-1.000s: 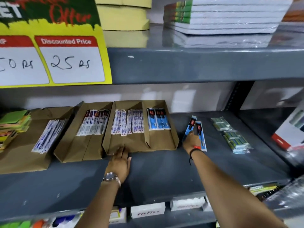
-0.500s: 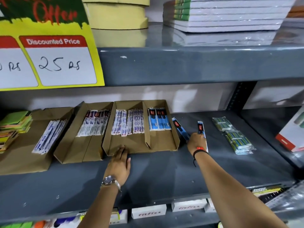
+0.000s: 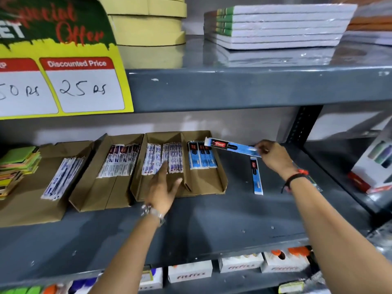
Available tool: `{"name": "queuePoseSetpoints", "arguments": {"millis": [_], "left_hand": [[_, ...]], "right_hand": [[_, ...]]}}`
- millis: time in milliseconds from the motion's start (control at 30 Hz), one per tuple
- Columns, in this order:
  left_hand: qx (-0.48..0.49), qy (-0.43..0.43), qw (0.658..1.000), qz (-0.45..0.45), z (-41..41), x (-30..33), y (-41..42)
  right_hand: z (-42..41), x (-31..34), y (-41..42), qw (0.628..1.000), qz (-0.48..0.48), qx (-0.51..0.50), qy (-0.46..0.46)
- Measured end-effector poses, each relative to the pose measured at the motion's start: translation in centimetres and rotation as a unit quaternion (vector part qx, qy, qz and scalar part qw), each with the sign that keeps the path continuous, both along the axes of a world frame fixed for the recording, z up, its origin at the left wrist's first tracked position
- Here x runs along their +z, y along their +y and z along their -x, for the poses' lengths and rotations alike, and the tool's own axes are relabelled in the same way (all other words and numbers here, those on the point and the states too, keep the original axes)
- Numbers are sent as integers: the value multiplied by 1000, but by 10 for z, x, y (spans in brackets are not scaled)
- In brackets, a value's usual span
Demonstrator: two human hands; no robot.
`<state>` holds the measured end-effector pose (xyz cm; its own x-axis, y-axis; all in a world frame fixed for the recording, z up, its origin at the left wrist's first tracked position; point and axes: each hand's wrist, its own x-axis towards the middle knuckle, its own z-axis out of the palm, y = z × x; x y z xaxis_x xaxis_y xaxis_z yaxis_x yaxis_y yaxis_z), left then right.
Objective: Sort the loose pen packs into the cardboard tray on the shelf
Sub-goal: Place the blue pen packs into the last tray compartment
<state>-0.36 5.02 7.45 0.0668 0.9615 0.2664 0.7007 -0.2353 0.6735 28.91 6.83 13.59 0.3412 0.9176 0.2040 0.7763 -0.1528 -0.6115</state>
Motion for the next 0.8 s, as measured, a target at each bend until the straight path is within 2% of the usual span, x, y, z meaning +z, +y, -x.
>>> {"name": "queuePoseSetpoints", "arguments": {"millis": [67, 133, 267, 467, 533, 600, 633, 700, 767, 800], "left_hand": [[-21, -146, 987, 60, -15, 28, 7], [-36, -177, 982, 61, -24, 47, 11], [-53, -292, 954, 45, -29, 60, 12], [-45, -325, 943, 58, -23, 54, 16], [-32, -340, 938, 56, -24, 49, 17], [2, -315, 948, 43, -22, 35, 16], [17, -276, 960, 41, -19, 24, 15], [20, -119, 990, 69, -12, -4, 10], [16, 58, 992, 110, -5, -31, 3], [14, 100, 989, 108, -4, -43, 0]], "right_hand": [[3, 15, -2, 994, 26, 102, 23], [10, 25, -4, 983, 53, 171, 50], [18, 32, -6, 976, 51, 205, 58], [17, 32, -12, 969, 91, 218, 68], [21, 25, -13, 967, 103, 210, 100], [32, 14, -13, 959, 94, 177, 198], [39, 6, -11, 947, 88, 151, 269], [54, -10, -6, 916, 83, 102, 380], [70, -26, 2, 894, 90, 77, 433], [79, -33, 8, 887, 88, 70, 448]]}}
